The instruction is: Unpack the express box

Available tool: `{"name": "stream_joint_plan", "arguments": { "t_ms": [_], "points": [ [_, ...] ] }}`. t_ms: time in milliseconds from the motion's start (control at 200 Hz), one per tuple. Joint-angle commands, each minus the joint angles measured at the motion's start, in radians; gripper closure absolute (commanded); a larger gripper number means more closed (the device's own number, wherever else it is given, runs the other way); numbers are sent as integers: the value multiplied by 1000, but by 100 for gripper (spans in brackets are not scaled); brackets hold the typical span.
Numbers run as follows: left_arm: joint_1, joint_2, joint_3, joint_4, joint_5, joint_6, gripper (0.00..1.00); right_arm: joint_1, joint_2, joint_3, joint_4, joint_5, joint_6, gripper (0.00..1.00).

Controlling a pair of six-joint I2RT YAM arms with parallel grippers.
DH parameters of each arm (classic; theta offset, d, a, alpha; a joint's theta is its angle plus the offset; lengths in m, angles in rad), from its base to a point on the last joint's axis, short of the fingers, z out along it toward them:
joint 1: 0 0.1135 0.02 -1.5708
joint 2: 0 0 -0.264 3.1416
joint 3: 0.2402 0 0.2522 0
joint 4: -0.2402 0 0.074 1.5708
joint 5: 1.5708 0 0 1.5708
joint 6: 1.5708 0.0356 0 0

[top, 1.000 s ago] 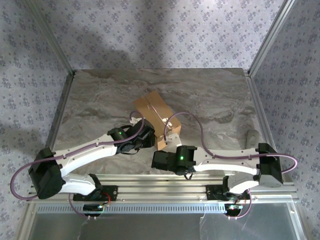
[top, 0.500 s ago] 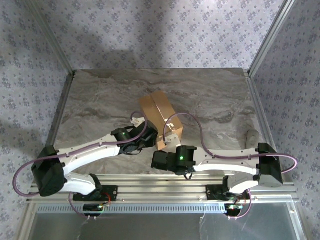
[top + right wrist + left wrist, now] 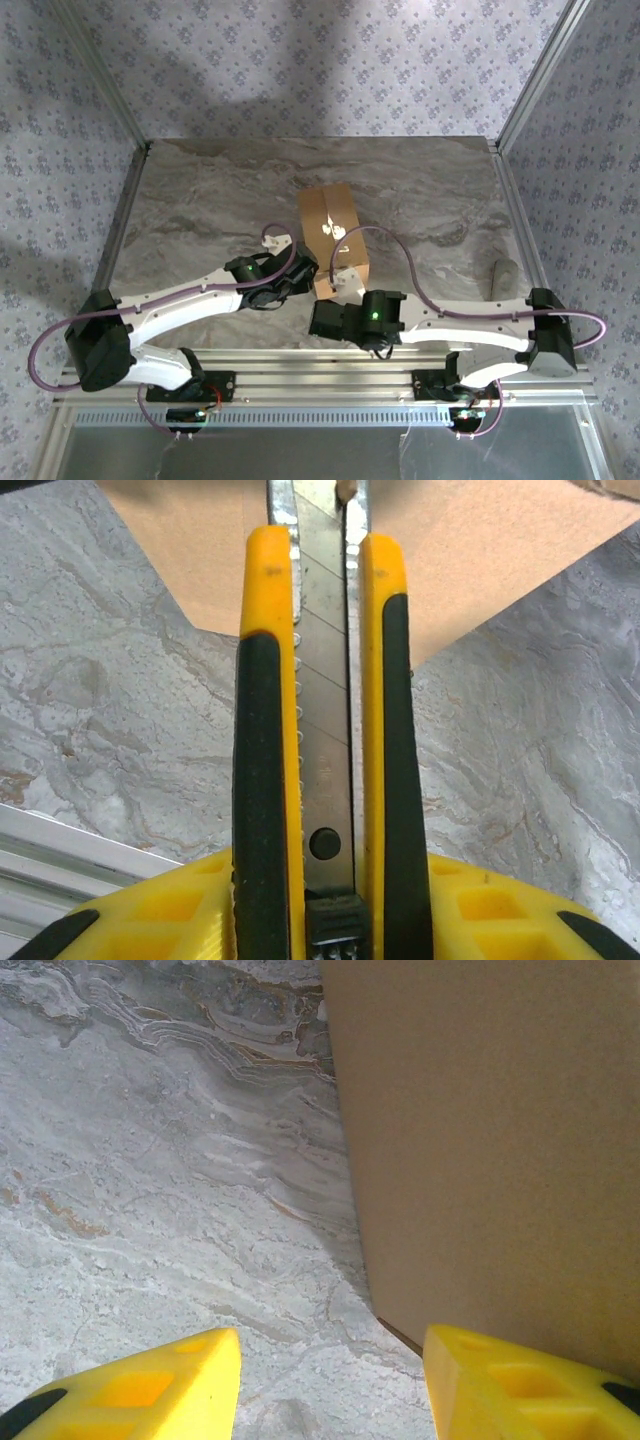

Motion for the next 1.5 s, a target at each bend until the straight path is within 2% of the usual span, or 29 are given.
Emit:
{"name": "stream_joint_plan", "arguments": {
  "t_ms": [0, 165, 485, 915, 1499],
  "points": [
    [-62, 25, 15, 193, 160, 41, 48, 57, -16, 8, 262, -93, -161, 100],
    [-62, 24, 5, 195, 163, 32, 49, 39, -33, -31, 227, -77, -127, 100],
    [-93, 32, 44, 171, 122, 38, 48, 23, -91, -82, 277, -83, -123, 100],
    [-172, 59, 102, 171, 27, -36, 49, 63, 161, 173, -9, 16, -77, 100],
    [-179, 79, 131, 215, 29, -36, 49, 151, 170, 151, 226, -1, -245, 100]
  ]
}}
